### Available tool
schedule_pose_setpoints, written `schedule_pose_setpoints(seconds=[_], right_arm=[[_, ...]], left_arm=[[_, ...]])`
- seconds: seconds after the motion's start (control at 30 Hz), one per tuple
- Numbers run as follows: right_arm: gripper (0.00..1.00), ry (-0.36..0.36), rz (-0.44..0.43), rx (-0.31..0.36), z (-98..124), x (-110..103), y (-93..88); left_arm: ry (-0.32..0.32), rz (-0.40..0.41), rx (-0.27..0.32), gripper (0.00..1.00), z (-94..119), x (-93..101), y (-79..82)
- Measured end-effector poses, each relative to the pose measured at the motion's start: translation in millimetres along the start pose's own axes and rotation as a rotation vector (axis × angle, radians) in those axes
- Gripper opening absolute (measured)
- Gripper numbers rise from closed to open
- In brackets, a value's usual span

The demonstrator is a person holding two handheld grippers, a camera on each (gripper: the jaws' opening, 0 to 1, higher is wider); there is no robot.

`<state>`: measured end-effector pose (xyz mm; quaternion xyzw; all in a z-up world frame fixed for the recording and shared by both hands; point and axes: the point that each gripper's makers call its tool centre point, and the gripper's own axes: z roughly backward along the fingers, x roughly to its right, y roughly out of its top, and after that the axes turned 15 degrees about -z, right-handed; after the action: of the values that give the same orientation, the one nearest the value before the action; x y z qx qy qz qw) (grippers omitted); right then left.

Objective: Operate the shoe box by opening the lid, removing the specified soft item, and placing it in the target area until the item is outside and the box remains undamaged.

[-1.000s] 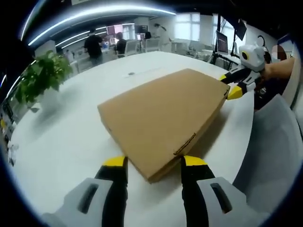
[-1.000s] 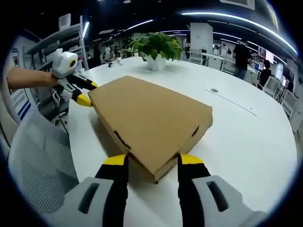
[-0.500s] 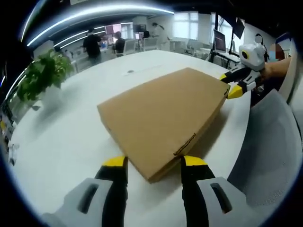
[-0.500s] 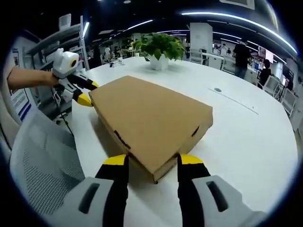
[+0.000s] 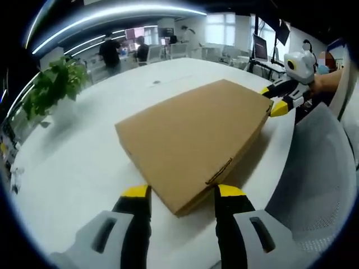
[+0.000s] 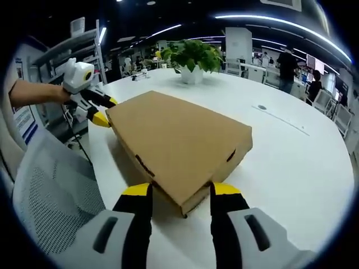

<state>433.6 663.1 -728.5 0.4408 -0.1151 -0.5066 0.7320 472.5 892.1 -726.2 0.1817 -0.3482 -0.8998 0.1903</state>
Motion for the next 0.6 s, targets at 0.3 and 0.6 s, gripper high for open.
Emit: schedule_pose_setpoints(seconds=[0.3, 0.6], right_arm=[[0.38, -0.001, -0.01, 0.005, 2, 0, 1.9], [0.39, -0.001, -0.022, 0.027, 8, -4, 10.0]], left_arm=[[-0.003, 0.003, -0.003, 0.44, 2, 0.3, 1.6], [-0.002, 0.023, 0.022, 0.47, 11, -0.7, 11.1]])
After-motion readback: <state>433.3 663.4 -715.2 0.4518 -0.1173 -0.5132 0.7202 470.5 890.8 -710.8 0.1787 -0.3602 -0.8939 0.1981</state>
